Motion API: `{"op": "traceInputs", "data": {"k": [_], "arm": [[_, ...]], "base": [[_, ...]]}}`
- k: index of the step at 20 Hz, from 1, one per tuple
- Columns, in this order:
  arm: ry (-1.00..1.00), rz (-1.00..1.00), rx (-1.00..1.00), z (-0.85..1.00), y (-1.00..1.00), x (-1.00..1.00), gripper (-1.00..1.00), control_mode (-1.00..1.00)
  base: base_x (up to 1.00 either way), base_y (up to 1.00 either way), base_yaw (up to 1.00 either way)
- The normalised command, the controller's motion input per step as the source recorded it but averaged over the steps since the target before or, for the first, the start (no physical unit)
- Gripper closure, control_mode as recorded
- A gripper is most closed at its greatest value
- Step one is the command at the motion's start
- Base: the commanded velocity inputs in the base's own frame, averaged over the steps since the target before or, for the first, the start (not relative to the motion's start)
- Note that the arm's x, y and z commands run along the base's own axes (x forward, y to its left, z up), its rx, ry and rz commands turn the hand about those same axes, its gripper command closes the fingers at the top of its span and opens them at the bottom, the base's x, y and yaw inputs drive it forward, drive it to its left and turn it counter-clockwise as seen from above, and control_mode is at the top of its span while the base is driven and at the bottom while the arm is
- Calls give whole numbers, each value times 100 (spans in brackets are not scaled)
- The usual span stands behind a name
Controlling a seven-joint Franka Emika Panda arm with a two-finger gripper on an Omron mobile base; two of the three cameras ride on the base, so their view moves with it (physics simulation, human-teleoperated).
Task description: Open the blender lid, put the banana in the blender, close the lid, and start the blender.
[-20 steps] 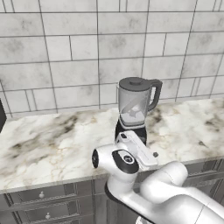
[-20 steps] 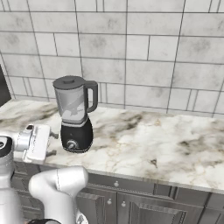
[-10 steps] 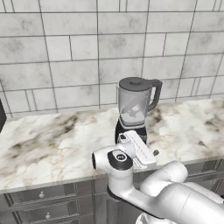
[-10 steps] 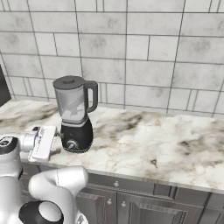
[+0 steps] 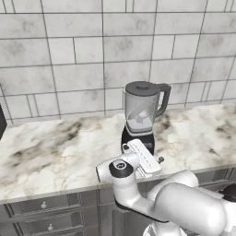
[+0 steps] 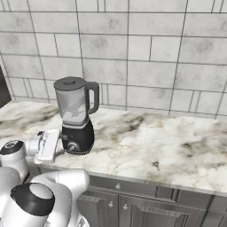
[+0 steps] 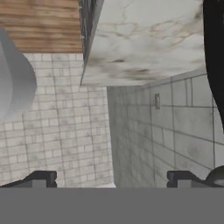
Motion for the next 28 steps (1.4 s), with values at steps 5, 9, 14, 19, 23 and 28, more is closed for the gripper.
{"op": "traceInputs", "data": {"k": [5, 9, 14, 19, 23, 28], "arm": [[0, 0, -11, -25, 0, 9, -100, -100], [0, 0, -8, -3, 0, 15, -100, -100], [0, 0, -7, -3, 0, 24, -100, -100], [0, 0, -8, -9, 0, 26, -100, -100], [0, 0, -8, -13, 0, 25, -100, -100], [0, 0, -8, -17, 0, 25, -100, -100]], "base": [[0, 0, 0], [0, 0, 0], [0, 0, 0], [0, 0, 0], [0, 0, 0], [0, 0, 0]]}}
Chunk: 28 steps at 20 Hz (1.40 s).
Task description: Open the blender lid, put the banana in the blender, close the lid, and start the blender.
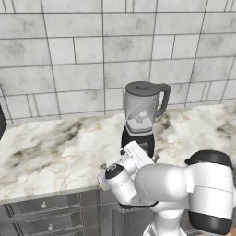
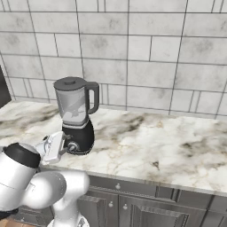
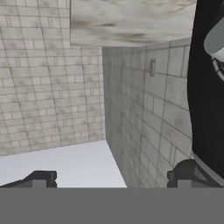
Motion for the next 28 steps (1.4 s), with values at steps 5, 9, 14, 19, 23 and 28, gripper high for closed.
{"op": "traceInputs", "data": {"k": [5, 9, 14, 19, 23, 28], "arm": [[0, 0, -7, -21, 0, 31, -100, -100], [0, 0, -1, -31, -7, 39, -100, -100], [0, 0, 0, -35, -22, 41, -100, -100], [-1, 8, 1, -24, -45, 34, -100, -100], [-1, 26, 6, -5, -30, 22, -100, -100], [-3, 31, 7, 0, -31, 3, -100, -100]], "base": [[0, 0, 0], [0, 0, 0], [0, 0, 0], [0, 0, 0], [0, 0, 0], [0, 0, 0]]}}
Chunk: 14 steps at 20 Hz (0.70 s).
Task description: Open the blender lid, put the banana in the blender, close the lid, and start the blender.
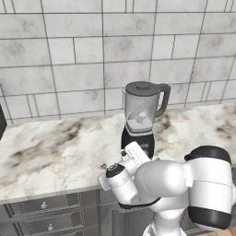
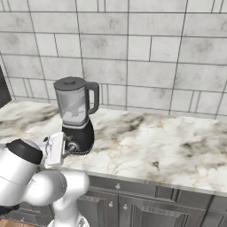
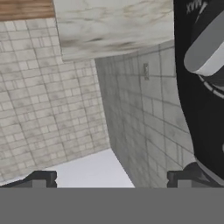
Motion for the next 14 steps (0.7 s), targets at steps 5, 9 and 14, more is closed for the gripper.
{"op": "traceInputs", "data": {"k": [5, 9, 14], "arm": [[-8, 30, 2, 0, -54, 0, -100, -100], [-12, 26, 0, 0, -58, -4, -100, -100], [-4, 10, 0, 0, -68, -4, -100, -100]], "base": [[0, 0, 0], [0, 0, 0], [0, 0, 0]]}}
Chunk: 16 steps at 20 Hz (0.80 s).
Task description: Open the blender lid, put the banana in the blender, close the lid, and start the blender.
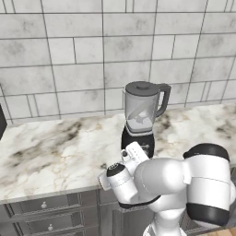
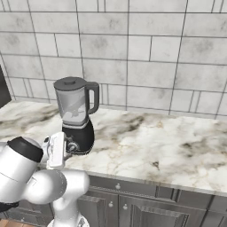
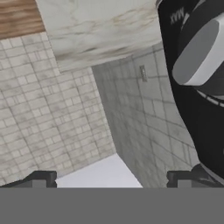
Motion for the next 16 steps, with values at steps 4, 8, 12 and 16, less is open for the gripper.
{"op": "traceInputs", "data": {"k": [4, 8, 12, 16], "arm": [[-7, 10, 0, 1, -69, -9, -100, -100], [0, 0, 0, 0, -94, -14, -100, -100], [4, 0, 0, -16, -57, 2, -100, -100], [13, 0, 0, -38, -58, 1, -100, -100]], "base": [[0, 0, 0], [0, 0, 0], [0, 0, 0], [0, 0, 0]]}}
